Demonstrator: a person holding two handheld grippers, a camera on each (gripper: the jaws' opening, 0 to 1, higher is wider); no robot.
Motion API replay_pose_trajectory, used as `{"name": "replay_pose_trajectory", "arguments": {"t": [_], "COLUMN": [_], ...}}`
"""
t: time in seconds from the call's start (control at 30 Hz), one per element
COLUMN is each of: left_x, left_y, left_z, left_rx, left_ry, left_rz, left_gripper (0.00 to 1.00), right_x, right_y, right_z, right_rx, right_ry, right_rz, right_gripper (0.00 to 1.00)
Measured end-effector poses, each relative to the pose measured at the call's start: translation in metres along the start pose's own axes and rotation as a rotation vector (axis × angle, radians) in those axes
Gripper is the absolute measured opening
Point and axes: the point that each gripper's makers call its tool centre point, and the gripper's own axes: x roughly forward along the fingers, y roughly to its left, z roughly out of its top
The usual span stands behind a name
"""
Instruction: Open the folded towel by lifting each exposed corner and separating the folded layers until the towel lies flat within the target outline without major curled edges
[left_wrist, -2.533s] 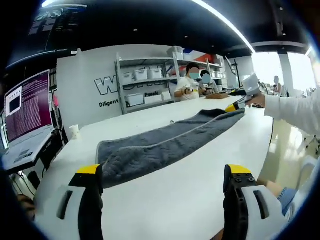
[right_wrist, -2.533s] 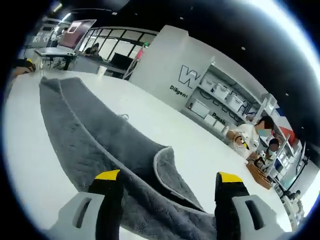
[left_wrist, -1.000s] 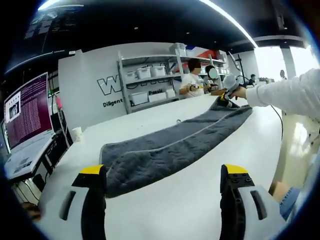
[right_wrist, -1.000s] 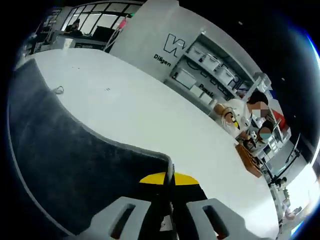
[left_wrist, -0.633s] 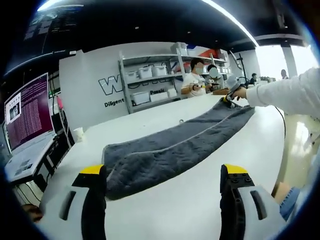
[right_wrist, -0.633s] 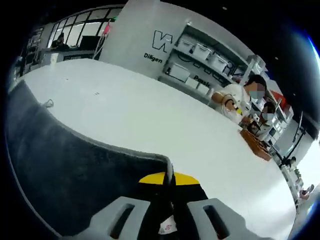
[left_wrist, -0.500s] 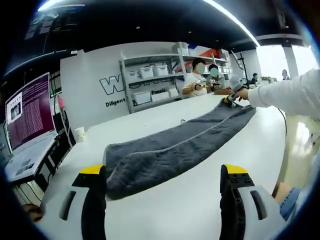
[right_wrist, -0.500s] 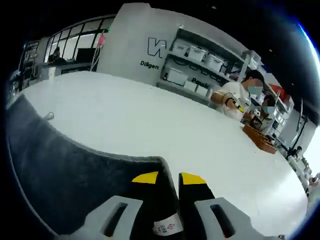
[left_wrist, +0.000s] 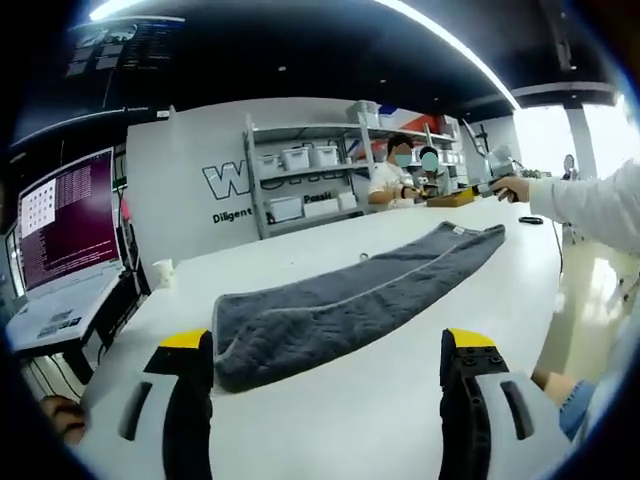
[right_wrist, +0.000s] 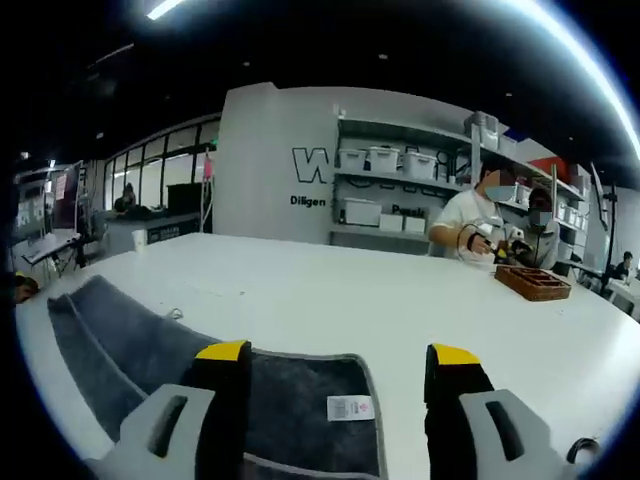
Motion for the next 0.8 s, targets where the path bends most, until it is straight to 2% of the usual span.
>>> {"name": "replay_pose_trajectory", "arguments": {"t": [0.13,0.23,0.4,0.53,0.6,0.8], "left_x": [-0.003,-0.002,0.0,0.004,0.007,0.01], "left_y": [0.004,0.003,0.001,0.006,0.008,0.02], "left_z": [0.0,0.001,0.003,0.005,0.005,-0.007], "left_rx": [-0.006,-0.01,-0.005,0.008,-0.009,0.003], "left_ry": [-0.01,-0.014,-0.024,-0.03,-0.042,-0.037], "left_rz": [0.005,-0.002,-0.023,-0.037,-0.063,-0.063], "left_gripper": [0.93,0.93,0.93,0.93,0.93,0.94], "right_x": [-0.05,-0.076,-0.114,-0.139,-0.148,-0.172], "right_y": [0.035,0.059,0.09,0.113,0.128,0.163], "right_z": [0.005,0.005,0.003,0.005,0.005,-0.014], "right_rx": [-0.025,0.012,0.019,-0.008,0.008,-0.032], "right_ry": [-0.049,-0.071,-0.084,-0.111,-0.127,-0.117], "right_rz": [0.046,0.103,0.138,0.154,0.19,0.214], "right_gripper": [0.81,0.84,0.92,0.96,0.96,0.99]}}
